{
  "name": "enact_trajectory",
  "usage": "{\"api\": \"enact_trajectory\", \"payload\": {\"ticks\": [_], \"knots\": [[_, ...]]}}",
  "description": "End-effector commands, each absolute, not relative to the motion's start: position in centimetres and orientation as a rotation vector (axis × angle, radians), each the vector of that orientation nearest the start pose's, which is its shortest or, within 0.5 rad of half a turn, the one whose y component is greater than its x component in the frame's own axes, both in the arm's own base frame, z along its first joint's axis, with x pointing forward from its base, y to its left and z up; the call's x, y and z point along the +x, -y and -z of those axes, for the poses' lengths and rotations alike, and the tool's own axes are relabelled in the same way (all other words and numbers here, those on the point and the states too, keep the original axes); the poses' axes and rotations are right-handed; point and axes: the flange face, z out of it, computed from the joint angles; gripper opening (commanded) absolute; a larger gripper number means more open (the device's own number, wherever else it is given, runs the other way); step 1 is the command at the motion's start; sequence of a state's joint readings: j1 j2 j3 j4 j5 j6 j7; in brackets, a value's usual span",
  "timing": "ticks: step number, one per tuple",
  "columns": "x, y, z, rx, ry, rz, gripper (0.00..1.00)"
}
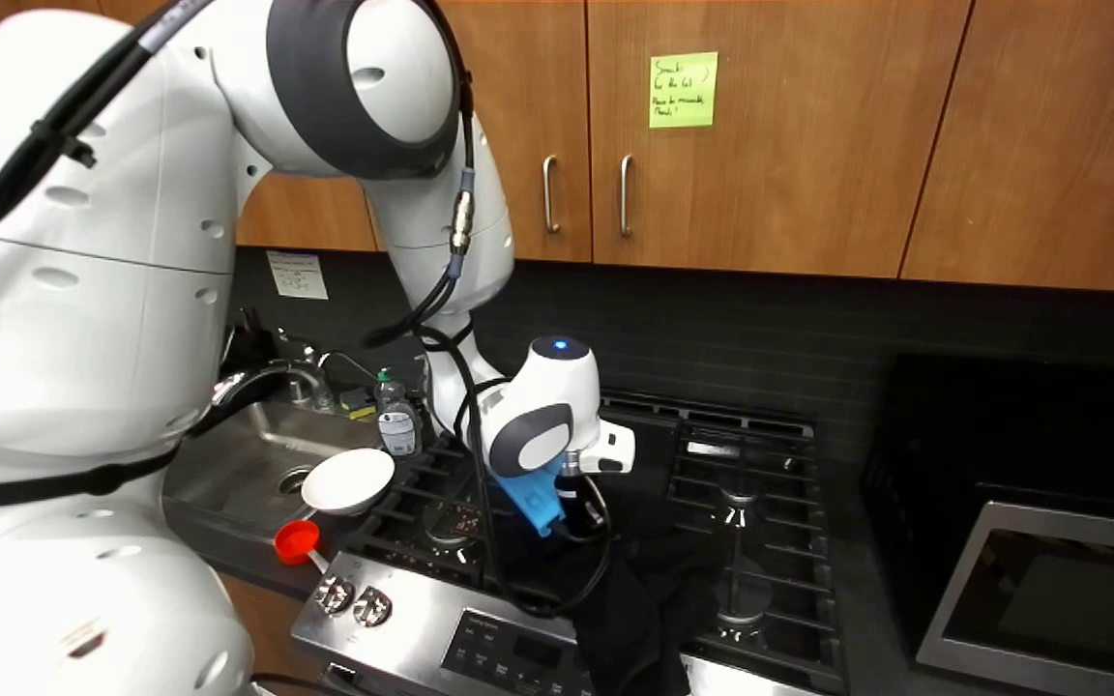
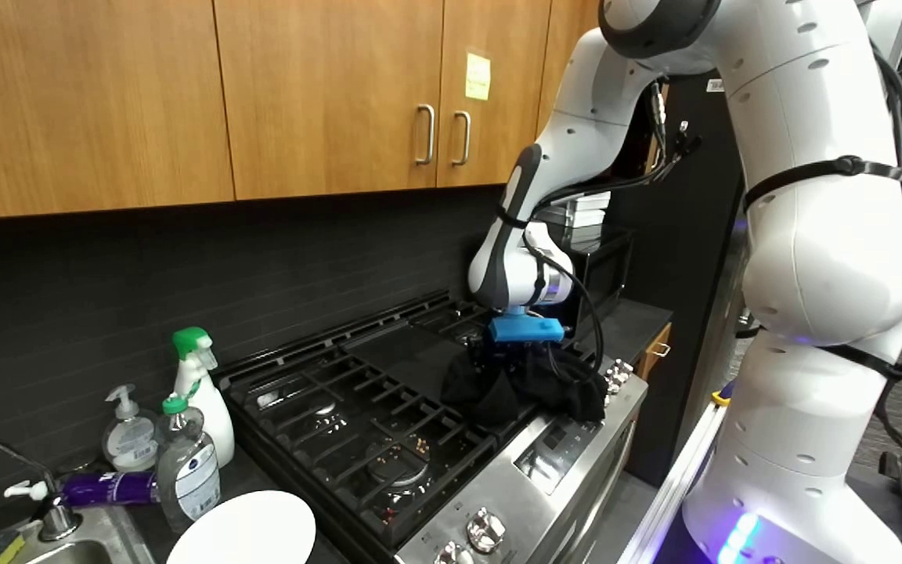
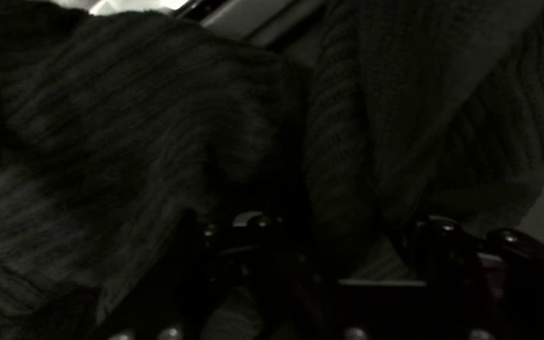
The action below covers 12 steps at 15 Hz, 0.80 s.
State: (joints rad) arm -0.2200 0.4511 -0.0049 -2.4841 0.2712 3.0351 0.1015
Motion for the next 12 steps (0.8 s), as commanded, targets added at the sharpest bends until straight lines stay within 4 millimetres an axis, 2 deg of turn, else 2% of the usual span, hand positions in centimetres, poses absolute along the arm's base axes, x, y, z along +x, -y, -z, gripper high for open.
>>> {"api": "enact_trajectory", "payload": {"ticks": [1, 2, 4, 8, 12], "knots": [[44.7, 12.9, -14.2, -3.007, -0.872, 0.172, 0.91], [44.8, 13.0, -14.8, -3.016, -0.856, 0.188, 0.97], [44.9, 13.4, -16.1, -3.039, -0.822, 0.213, 1.0], [45.6, 14.5, -19.8, -3.091, -0.734, 0.288, 1.0], [44.7, 15.7, -23.5, -3.131, -0.68, 0.248, 1.0]]}}
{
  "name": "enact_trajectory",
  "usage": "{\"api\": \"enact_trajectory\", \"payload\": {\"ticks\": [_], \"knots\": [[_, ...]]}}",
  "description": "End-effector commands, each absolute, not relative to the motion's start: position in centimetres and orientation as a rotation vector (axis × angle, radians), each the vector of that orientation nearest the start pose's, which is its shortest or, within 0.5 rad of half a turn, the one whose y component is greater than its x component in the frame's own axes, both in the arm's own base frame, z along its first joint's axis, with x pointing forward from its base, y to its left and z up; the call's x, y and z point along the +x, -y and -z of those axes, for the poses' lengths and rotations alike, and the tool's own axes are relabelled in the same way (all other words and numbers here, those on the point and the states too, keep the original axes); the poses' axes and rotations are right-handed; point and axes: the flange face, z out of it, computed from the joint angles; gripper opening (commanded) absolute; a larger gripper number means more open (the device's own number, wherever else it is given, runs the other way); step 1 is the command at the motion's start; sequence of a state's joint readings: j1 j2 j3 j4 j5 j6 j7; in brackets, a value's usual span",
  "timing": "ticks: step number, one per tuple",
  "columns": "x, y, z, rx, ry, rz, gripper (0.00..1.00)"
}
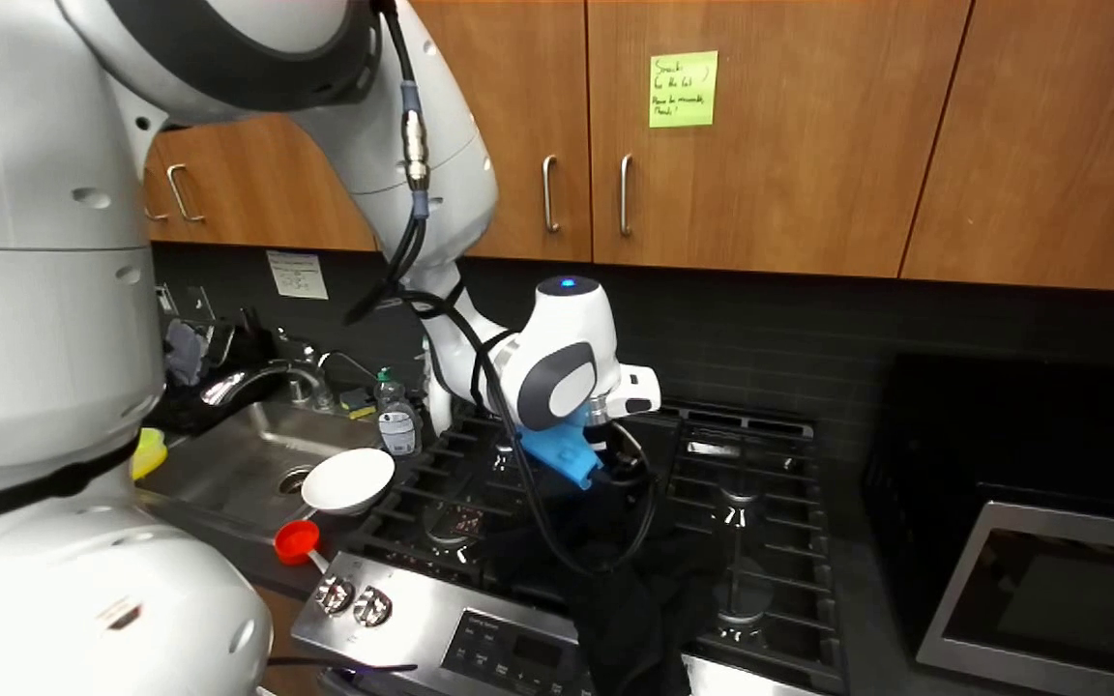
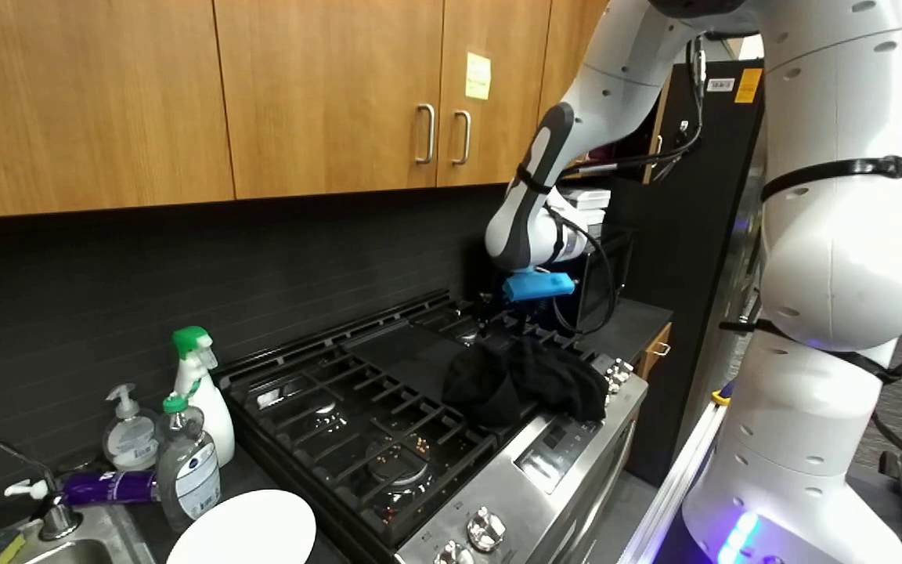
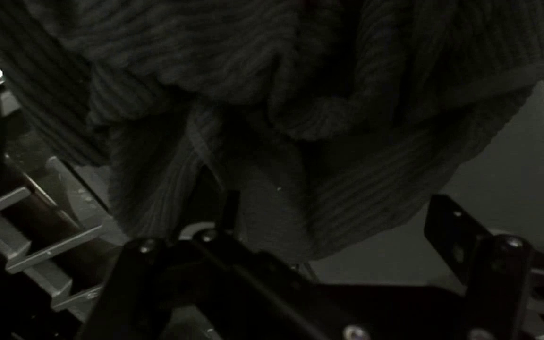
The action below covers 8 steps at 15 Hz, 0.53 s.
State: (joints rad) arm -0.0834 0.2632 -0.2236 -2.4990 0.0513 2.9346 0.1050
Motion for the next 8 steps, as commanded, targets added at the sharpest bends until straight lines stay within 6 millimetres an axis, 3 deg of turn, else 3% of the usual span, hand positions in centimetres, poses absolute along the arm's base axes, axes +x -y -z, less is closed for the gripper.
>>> {"api": "enact_trajectory", "payload": {"ticks": [1, 6, 7, 8], "knots": [[44.3, 15.9, -24.8, -3.138, -0.65, 0.239, 1.0], [43.8, 15.1, -29.6, -3.098, -0.524, 0.137, 1.0], [43.9, 15.3, -29.9, -3.115, -0.549, 0.143, 1.0], [44.6, 15.4, -28.7, -3.112, -0.564, 0.146, 1.0]]}}
